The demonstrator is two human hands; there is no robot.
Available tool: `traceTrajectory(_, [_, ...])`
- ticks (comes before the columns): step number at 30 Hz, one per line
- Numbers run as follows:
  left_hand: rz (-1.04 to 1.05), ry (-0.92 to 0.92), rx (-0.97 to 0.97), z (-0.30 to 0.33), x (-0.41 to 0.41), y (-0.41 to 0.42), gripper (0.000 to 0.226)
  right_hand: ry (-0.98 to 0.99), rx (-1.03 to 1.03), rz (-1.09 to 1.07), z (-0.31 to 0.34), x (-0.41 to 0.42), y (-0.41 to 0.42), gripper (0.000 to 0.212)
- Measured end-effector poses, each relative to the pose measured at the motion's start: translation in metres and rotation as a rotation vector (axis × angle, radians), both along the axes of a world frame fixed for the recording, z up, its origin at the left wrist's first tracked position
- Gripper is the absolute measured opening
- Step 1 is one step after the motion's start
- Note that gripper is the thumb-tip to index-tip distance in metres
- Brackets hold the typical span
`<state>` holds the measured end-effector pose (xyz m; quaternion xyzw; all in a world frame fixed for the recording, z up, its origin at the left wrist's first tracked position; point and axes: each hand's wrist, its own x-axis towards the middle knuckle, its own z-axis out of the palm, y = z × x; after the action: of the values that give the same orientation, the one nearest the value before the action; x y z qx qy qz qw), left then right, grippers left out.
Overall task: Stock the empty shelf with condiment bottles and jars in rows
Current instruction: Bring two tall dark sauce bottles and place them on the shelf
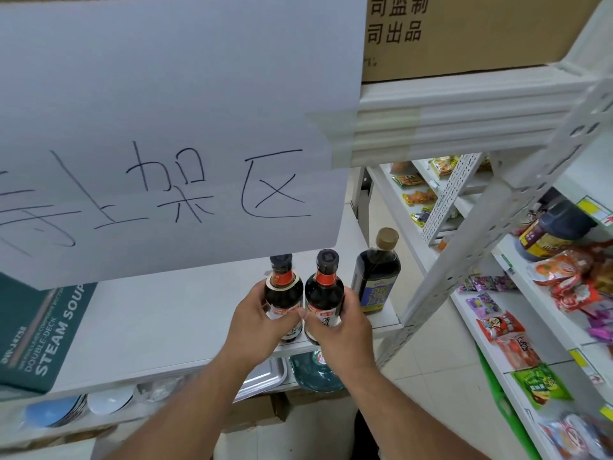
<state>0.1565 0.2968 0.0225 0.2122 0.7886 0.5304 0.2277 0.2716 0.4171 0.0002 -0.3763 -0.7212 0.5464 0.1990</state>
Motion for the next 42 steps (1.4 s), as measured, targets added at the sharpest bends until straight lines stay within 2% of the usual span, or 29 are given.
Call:
traceTrajectory(7, [-0.028,-0.026,0.019,0.026,0.016,-0.031,0.05,0.034,-0.018,-0.037,0.02,0.047,-0.024,0.05])
traceTrajectory(13, [-0.222,-0.038,0.009,0.049,0.055,-0.031,0.048,0.065,-0.049,-0.16,0.04,0.111,-0.028,0.052])
traceTrajectory(19, [-0.443,-0.039,0.027,0.07,0.121,0.01,0.048,0.103,-0.061,-0.339,0.056,0.2,-0.014,0.052])
traceTrajectory(29, [-0.788,-0.025,0.052,0.089,0.3,0.121,0.043,0.188,-0.01,-0.74,0.084,0.406,0.023,0.049])
traceTrajectory(36, [-1.036,-0.04,0.08,0.098,0.442,0.18,0.04,0.135,0.077,-0.995,0.103,0.552,0.032,0.049])
traceTrajectory(39, [-1.12,-0.006,0.113,0.104,0.487,0.202,0.038,0.09,0.126,-1.096,0.108,0.598,0.035,0.052])
traceTrajectory(42, [-1.205,0.019,0.15,0.11,0.525,0.22,0.035,0.066,0.162,-1.186,0.113,0.632,0.035,0.046])
